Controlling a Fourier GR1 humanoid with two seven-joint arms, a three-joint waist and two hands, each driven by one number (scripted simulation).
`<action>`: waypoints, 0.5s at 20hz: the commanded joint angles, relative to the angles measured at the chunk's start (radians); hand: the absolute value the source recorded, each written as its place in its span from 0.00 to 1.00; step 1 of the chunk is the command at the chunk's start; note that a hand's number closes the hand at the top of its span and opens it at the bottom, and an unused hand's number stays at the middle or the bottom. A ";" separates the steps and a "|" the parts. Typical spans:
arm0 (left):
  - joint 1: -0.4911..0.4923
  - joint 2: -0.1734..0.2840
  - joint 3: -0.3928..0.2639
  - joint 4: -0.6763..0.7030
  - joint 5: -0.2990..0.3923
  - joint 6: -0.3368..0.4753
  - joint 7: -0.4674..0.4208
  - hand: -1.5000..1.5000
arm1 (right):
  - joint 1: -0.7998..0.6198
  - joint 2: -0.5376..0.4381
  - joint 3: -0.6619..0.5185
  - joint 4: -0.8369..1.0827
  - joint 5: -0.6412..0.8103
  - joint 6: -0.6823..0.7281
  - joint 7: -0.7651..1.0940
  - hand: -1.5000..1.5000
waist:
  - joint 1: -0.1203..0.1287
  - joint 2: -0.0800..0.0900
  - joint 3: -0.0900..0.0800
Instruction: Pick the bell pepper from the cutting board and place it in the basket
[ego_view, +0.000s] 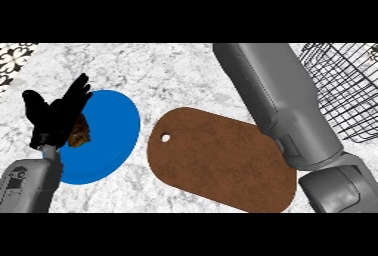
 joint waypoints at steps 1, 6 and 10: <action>0.003 0.003 -0.003 -0.021 -0.011 0.011 0.015 0.50 | -0.096 -0.047 -0.062 0.110 0.053 -0.061 0.147 1.00 | -0.005 0.000 0.001; 0.028 0.016 0.024 0.019 0.002 -0.013 -0.043 0.50 | -0.133 -0.111 -0.099 0.202 0.122 -0.084 0.162 1.00 | -0.013 0.006 0.000; 0.010 0.018 0.026 -0.027 0.024 -0.014 0.027 0.50 | -0.145 -0.148 -0.101 0.266 0.197 -0.049 0.221 1.00 | -0.021 -0.003 0.001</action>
